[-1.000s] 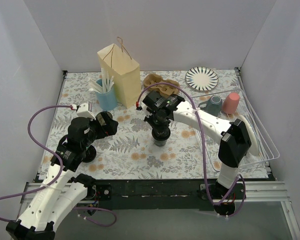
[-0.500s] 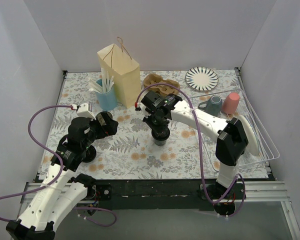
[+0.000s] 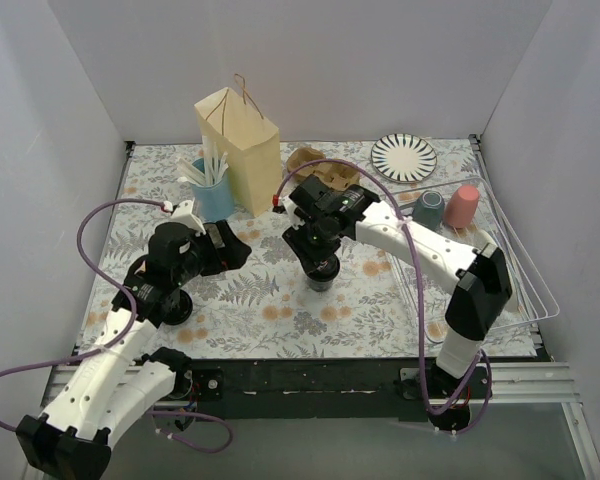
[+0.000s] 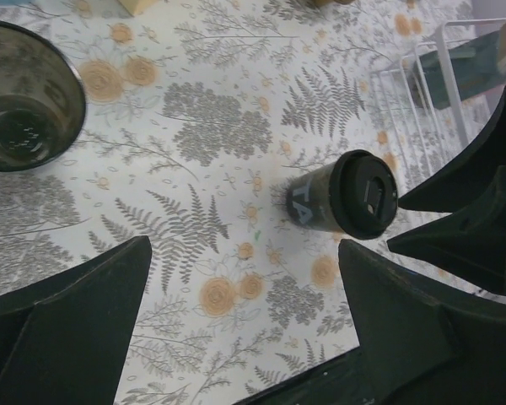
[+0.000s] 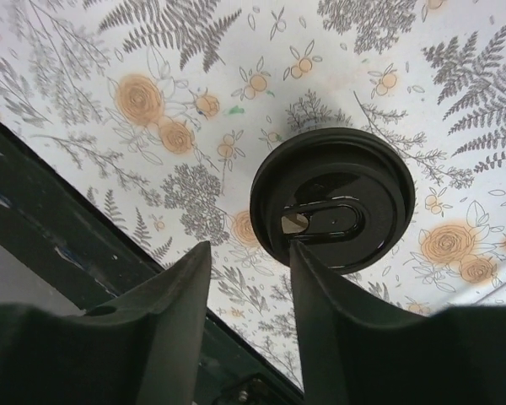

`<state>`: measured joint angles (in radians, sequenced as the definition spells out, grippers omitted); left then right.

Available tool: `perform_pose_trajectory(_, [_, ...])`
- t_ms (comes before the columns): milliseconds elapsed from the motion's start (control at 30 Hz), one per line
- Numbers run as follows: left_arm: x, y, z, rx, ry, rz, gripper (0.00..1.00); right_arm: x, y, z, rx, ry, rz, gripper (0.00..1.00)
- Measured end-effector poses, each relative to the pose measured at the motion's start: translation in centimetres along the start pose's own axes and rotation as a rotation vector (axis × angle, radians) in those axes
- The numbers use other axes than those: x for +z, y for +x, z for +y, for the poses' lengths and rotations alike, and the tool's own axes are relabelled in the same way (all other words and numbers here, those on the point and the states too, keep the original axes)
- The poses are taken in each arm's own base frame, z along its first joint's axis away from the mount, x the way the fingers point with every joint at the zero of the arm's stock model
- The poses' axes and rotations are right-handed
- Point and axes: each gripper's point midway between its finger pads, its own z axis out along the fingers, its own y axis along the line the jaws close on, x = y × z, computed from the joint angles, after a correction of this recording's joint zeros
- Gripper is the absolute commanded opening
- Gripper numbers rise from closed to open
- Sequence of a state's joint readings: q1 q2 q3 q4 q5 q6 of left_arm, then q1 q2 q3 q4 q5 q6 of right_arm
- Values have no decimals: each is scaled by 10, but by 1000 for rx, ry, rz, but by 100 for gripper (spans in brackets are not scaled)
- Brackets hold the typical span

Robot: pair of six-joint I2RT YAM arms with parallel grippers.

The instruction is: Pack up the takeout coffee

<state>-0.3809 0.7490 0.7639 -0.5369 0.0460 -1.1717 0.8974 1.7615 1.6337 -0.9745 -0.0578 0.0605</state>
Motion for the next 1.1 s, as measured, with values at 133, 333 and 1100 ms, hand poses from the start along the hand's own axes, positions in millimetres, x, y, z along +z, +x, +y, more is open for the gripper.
perform_pose_trajectory(133, [9,9,-20,-64,91,71,87,-21,-6,-9,47,-13,-101,64])
perform_pose_trajectory(333, [31,26,-53,-154,225,184,85,-42,-8,-69,204,-32,-250,77])
perform_pose_trajectory(1100, [104,106,-104,-180,333,409,77,25,19,-76,211,-334,-188,65])
